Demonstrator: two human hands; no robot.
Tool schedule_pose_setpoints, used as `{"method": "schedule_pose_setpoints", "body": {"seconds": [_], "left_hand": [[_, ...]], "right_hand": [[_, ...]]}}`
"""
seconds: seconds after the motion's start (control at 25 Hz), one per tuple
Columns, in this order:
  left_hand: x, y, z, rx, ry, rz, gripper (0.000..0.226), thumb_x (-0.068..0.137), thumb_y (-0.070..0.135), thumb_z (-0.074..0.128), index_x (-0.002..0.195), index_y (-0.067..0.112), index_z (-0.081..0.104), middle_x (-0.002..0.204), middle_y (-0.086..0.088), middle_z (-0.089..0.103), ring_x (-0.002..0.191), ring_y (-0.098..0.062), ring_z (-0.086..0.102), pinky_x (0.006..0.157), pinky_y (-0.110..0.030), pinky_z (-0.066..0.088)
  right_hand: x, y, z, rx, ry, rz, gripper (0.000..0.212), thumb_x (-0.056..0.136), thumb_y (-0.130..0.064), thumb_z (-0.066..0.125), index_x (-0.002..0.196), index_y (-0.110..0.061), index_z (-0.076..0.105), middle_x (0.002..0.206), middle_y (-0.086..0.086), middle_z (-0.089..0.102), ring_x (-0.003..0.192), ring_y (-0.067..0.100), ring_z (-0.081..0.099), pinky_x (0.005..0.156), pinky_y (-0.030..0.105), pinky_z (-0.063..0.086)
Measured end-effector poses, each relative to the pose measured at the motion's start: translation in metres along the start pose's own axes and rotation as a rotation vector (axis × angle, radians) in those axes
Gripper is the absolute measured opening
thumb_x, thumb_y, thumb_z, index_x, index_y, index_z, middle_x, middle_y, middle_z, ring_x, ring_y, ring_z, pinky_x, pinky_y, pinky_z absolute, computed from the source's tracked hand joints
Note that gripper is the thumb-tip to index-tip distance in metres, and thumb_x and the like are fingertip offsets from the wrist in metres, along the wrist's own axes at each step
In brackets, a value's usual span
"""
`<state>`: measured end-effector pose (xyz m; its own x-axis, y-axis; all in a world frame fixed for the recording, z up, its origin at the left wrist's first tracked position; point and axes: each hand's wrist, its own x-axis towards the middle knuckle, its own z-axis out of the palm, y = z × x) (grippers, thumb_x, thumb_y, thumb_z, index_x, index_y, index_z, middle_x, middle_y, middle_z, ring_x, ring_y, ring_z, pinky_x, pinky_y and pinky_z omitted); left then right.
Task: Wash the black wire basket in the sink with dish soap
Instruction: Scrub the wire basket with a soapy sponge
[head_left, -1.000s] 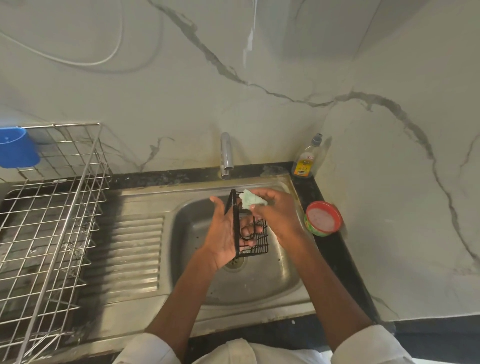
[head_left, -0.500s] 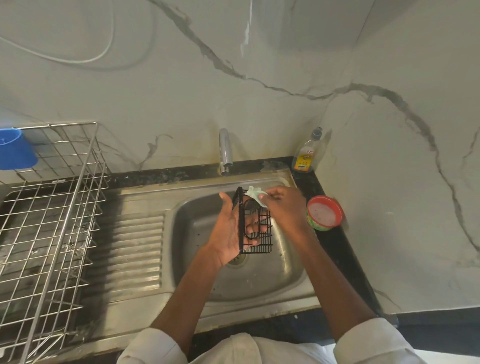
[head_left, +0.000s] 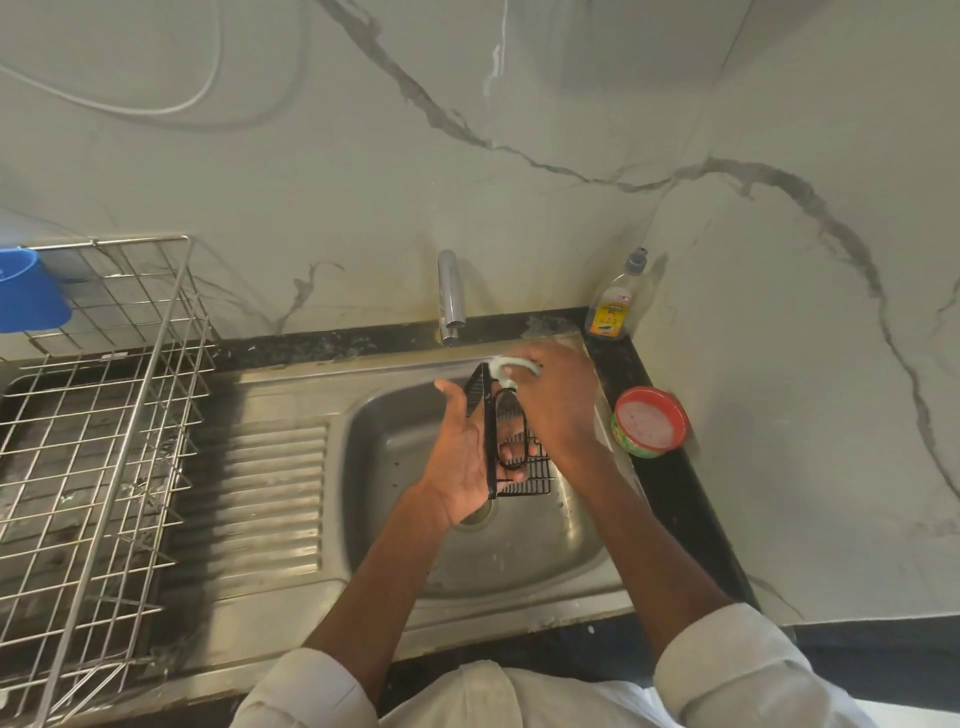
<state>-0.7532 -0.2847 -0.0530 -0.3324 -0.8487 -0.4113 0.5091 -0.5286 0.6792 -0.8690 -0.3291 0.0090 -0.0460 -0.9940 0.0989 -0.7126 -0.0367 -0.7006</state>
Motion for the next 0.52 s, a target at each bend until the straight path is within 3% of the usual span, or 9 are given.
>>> {"method": "schedule_pose_setpoints", "body": {"seconds": [0.08,0.16,0.24,0.28,0.36,0.44,0.52], "left_hand": [[0.002,0.000,-0.005,-0.025,-0.001,-0.012,0.119,0.082,0.098,0.008,0.150,0.015,0.058,0.100,-0.011,0.068,0.078,-0.019,0.064,0.077,-0.037,0.043],[0.002,0.001,-0.006,-0.026,0.018,-0.013,0.116,0.083,0.097,0.006,0.147,0.017,0.060,0.098,-0.009,0.069,0.076,-0.018,0.064,0.076,-0.035,0.046],[0.002,0.001,-0.004,-0.040,0.009,-0.020,0.112,0.083,0.096,0.006,0.142,0.020,0.064,0.090,-0.004,0.069,0.071,-0.017,0.062,0.070,-0.032,0.047],[0.002,0.001,-0.004,-0.067,0.017,-0.027,0.114,0.082,0.098,0.010,0.138,0.018,0.067,0.089,-0.006,0.065,0.073,-0.019,0.059,0.071,-0.033,0.047],[0.003,-0.001,-0.008,-0.125,0.030,-0.029,0.115,0.079,0.100,0.013,0.129,0.016,0.073,0.092,-0.009,0.061,0.077,-0.020,0.057,0.072,-0.035,0.046],[0.005,0.001,-0.010,-0.125,0.016,-0.023,0.118,0.078,0.101,0.011,0.136,0.018,0.071,0.101,-0.011,0.066,0.083,-0.022,0.060,0.072,-0.035,0.047],[0.005,0.003,-0.010,-0.165,0.019,-0.027,0.117,0.080,0.100,0.013,0.134,0.015,0.072,0.100,-0.011,0.068,0.085,-0.023,0.064,0.076,-0.037,0.051]], "right_hand": [[-0.006,-0.001,-0.001,0.046,-0.142,-0.016,0.024,0.090,-0.013,0.077,0.111,-0.025,0.080,0.109,-0.005,0.078,0.091,0.007,0.071,0.084,0.025,0.058],[-0.006,-0.005,0.003,0.045,-0.090,0.000,0.024,0.091,-0.010,0.075,0.111,-0.022,0.080,0.109,-0.002,0.079,0.089,0.009,0.072,0.082,0.025,0.060],[0.000,-0.009,0.008,0.022,-0.010,0.017,0.025,0.092,-0.008,0.073,0.112,-0.020,0.080,0.113,-0.001,0.077,0.091,0.006,0.067,0.075,0.005,0.048],[0.002,-0.010,0.010,-0.017,-0.080,0.006,0.025,0.091,-0.008,0.074,0.111,-0.020,0.080,0.113,-0.001,0.077,0.091,0.006,0.066,0.071,0.001,0.042],[0.004,-0.009,0.013,-0.112,-0.206,-0.006,0.025,0.086,-0.008,0.079,0.107,-0.022,0.082,0.110,-0.001,0.078,0.087,0.008,0.067,0.071,0.011,0.048],[0.005,-0.011,0.013,-0.129,-0.160,0.036,0.024,0.085,-0.011,0.080,0.107,-0.022,0.081,0.105,0.000,0.079,0.080,0.007,0.067,0.066,0.016,0.050],[0.003,-0.012,0.012,-0.041,-0.148,0.011,0.021,0.088,-0.012,0.079,0.108,-0.021,0.081,0.105,-0.004,0.078,0.078,0.005,0.065,0.070,0.019,0.054]]}}
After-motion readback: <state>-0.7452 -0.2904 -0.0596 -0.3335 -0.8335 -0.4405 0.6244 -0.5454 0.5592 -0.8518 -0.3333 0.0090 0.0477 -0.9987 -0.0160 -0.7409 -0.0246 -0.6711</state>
